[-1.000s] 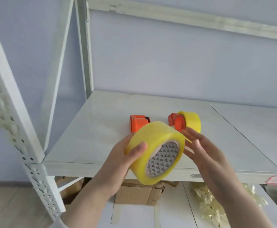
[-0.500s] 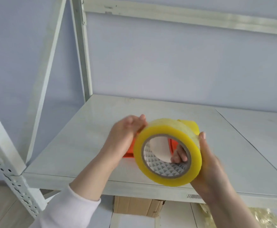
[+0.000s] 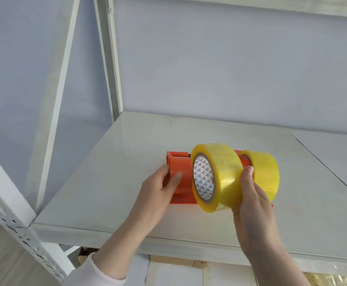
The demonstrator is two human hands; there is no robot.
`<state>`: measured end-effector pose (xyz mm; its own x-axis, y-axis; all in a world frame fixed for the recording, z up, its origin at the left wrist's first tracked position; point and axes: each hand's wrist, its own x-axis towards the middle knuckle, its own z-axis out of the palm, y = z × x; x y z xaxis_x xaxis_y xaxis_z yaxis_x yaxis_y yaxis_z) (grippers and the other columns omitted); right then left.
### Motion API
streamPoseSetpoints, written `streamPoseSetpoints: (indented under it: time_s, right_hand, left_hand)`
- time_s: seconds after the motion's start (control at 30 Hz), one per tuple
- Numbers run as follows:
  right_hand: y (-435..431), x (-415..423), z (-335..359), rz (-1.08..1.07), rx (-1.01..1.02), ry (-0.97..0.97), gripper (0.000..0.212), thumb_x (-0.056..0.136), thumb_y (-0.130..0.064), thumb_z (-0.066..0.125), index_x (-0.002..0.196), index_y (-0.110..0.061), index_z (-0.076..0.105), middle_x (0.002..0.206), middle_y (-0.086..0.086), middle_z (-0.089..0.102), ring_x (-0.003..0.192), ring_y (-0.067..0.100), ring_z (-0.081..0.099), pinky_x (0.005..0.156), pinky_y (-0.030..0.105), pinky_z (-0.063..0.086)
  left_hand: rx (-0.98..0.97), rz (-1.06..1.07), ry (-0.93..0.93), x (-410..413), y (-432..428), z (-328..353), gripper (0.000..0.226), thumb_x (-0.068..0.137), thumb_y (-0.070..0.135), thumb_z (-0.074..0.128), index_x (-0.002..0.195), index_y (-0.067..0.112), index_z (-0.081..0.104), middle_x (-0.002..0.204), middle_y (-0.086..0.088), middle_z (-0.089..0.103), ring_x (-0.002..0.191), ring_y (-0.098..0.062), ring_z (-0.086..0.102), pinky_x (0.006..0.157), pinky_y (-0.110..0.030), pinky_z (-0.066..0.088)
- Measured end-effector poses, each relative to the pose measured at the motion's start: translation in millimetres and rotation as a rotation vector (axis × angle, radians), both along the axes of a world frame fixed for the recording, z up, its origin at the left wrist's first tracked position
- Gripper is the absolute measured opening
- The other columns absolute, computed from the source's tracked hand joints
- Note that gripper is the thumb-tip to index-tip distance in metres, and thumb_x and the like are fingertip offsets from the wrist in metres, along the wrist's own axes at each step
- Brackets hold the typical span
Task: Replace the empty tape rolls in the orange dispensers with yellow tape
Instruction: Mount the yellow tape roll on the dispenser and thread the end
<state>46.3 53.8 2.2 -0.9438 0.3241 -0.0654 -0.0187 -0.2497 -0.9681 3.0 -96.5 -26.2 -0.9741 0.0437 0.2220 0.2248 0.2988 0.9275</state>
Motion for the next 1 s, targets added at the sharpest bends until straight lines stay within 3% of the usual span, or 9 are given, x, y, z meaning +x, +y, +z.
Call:
streamPoseSetpoints:
  time_s: [0.1,0.23,0.4,0.5,0.67,0.73,0.87,1.0]
  right_hand:
    - [-15,-4,2,0.007,-0.013,-0.007,0.045,0.067,-0.060,0.041,0.071,-0.029,0.074,0.082,-0.017,0.074,0.098,0.006,0.063,0.099,0.029,0.041]
    - [-34,-9,6,0.009,0.022,-0.012,0.048,0.085,-0.051,0.037,0.070,-0.014,0.063,0.062,-0.012,0.065,0.067,0.001,0.058,0.073,0.016,0.044]
    - [-49,-15,9,0.002,0.060,-0.023,0.048,0.092,-0.046,0.035,0.072,-0.017,0.067,0.063,-0.016,0.069,0.073,0.000,0.062,0.078,0.018,0.044]
    - [-52,-15,13,0.021,0.064,-0.031,0.046,0.093,-0.043,0.034,0.071,-0.017,0.065,0.051,-0.017,0.064,0.053,-0.006,0.057,0.063,0.010,0.044]
    - [-51,-15,17,-0.001,0.066,-0.008,0.048,0.094,-0.040,0.034,0.060,-0.017,0.059,0.038,-0.015,0.054,0.037,-0.004,0.048,0.044,0.006,0.039]
    - [-51,-17,16,0.006,0.084,-0.009,0.048,0.094,-0.040,0.034,0.061,-0.017,0.060,0.040,-0.016,0.056,0.040,-0.005,0.050,0.047,0.006,0.040]
    - [-54,-18,10,0.061,0.032,0.037,0.048,0.093,-0.040,0.036,0.070,-0.016,0.071,0.061,-0.011,0.072,0.058,-0.003,0.065,0.056,0.009,0.047]
    - [-63,-21,-4,0.063,0.003,0.024,0.048,0.088,-0.050,0.038,0.093,-0.014,0.070,0.105,0.008,0.072,0.097,0.018,0.068,0.087,0.034,0.051]
  left_hand:
    - [0.168,0.001,-0.016,-8,-4,10,0.026,0.095,0.027,0.042,0.078,0.016,0.057,0.067,0.006,0.053,0.061,-0.005,0.048,0.062,-0.022,0.038]
    - [0.329,-0.052,-0.072,-15,-8,13,0.038,0.095,0.037,0.037,0.095,0.004,0.057,0.083,-0.008,0.056,0.078,-0.017,0.051,0.077,-0.036,0.041]
    - [0.363,-0.127,-0.084,-8,-2,15,0.035,0.096,0.034,0.033,0.103,0.014,0.060,0.097,0.000,0.067,0.088,-0.007,0.061,0.085,-0.025,0.048]
    - [0.391,-0.138,-0.111,-8,-1,16,0.041,0.094,0.038,0.032,0.116,0.015,0.057,0.106,0.000,0.068,0.096,-0.004,0.064,0.082,-0.018,0.051]
    - [0.391,-0.154,-0.111,-9,0,11,0.069,0.080,0.055,0.033,0.134,0.013,0.044,0.135,-0.010,0.054,0.124,-0.020,0.052,0.103,-0.034,0.044]
    - [0.395,-0.152,-0.113,-10,2,10,0.070,0.079,0.056,0.032,0.136,0.017,0.043,0.137,-0.008,0.053,0.125,-0.019,0.051,0.103,-0.033,0.044]
    - [0.451,-0.164,-0.119,-10,3,14,0.066,0.084,0.062,0.032,0.130,0.017,0.048,0.136,-0.011,0.054,0.128,-0.024,0.049,0.109,-0.047,0.037]
    - [0.438,-0.199,-0.124,-5,2,14,0.054,0.081,0.056,0.031,0.111,0.022,0.060,0.106,-0.003,0.068,0.100,-0.011,0.064,0.089,-0.028,0.050]
